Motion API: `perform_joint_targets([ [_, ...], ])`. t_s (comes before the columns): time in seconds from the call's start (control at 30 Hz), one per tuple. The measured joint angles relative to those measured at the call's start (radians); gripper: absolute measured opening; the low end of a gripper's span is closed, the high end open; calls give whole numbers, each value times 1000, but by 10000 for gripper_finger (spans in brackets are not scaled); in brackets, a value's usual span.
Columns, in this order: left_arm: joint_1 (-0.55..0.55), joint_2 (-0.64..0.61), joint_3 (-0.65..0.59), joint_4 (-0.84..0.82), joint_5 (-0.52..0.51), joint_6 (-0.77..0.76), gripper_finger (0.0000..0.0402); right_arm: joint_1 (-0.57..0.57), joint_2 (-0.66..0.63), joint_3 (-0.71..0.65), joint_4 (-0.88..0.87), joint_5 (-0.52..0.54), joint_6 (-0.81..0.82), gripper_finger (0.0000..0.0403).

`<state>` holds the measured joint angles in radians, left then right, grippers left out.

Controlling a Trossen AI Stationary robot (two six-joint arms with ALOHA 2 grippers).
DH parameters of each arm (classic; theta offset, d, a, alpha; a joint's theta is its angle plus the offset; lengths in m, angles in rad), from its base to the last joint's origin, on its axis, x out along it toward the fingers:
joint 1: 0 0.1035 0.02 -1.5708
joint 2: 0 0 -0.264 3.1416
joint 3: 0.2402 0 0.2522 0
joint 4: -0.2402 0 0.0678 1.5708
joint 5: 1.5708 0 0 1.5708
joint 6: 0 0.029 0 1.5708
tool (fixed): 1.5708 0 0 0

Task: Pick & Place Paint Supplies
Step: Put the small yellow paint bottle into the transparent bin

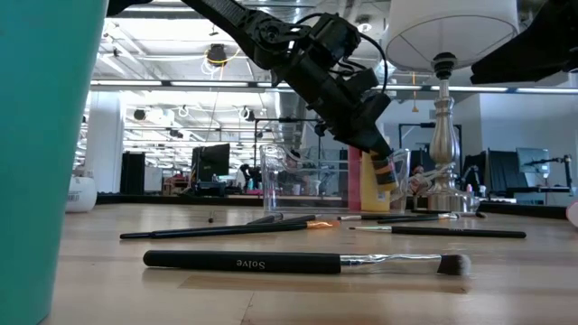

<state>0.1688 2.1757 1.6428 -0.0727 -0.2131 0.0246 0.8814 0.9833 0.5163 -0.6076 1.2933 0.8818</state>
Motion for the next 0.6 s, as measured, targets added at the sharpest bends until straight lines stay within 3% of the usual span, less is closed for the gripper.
perform_joint_targets([
  [0.6,-5,133,93,6,-5,13,42,0,0,0,-14,2,2,349],
])
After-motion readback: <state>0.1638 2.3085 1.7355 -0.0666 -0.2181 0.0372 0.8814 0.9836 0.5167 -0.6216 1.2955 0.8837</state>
